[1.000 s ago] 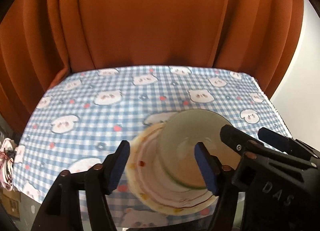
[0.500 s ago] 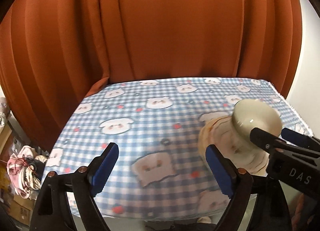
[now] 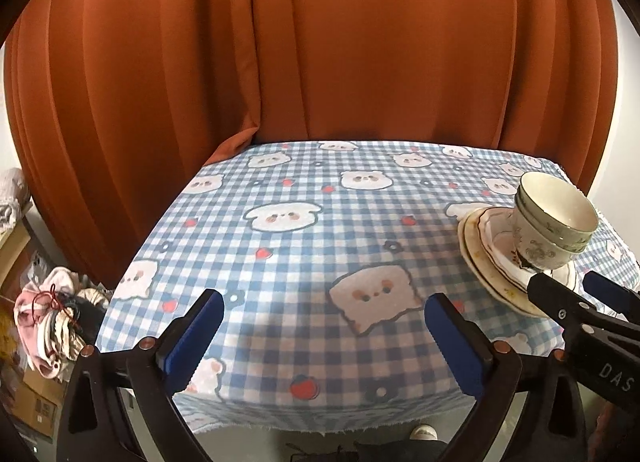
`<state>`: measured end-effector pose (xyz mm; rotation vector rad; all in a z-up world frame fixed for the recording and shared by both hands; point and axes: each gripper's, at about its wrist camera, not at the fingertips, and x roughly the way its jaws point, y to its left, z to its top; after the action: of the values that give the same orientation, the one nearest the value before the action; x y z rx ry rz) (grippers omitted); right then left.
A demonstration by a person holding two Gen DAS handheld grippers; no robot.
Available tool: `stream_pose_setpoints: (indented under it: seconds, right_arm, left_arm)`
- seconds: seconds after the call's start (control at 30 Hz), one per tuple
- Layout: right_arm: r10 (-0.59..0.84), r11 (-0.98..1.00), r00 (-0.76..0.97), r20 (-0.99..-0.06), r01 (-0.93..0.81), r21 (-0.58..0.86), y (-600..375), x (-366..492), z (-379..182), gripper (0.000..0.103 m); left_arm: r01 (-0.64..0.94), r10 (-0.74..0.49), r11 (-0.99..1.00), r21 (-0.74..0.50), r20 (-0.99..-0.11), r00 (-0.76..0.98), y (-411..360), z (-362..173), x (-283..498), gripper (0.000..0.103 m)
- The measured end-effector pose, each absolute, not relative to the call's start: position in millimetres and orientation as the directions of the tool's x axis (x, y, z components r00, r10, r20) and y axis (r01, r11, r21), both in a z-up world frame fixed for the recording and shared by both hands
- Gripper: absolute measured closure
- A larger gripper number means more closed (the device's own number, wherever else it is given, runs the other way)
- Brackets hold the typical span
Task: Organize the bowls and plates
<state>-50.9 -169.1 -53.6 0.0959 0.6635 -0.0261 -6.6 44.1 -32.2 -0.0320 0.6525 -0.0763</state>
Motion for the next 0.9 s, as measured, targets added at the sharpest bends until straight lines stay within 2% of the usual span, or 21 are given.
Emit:
stream_pose_setpoints:
  seconds: [0.23,0.9]
  right_arm:
    - [-0.011,0.996,0.807,-0.590,0.062,0.067,-158.3,-57.5,-49.4,0.012]
    - [-0.042,0.995,0.803,-0.594,0.090,0.051,-160.7,-57.9,-48.5,0.011]
  left_arm:
    - [0.065,-0.085,0.996,-0.055,-0.586,0.805,50.4,-30.2,-11.6,0.001]
    - [0.081,-0.105,0.994,-0.067,-0.573,0.813,48.9,-28.8,-13.3,0.000]
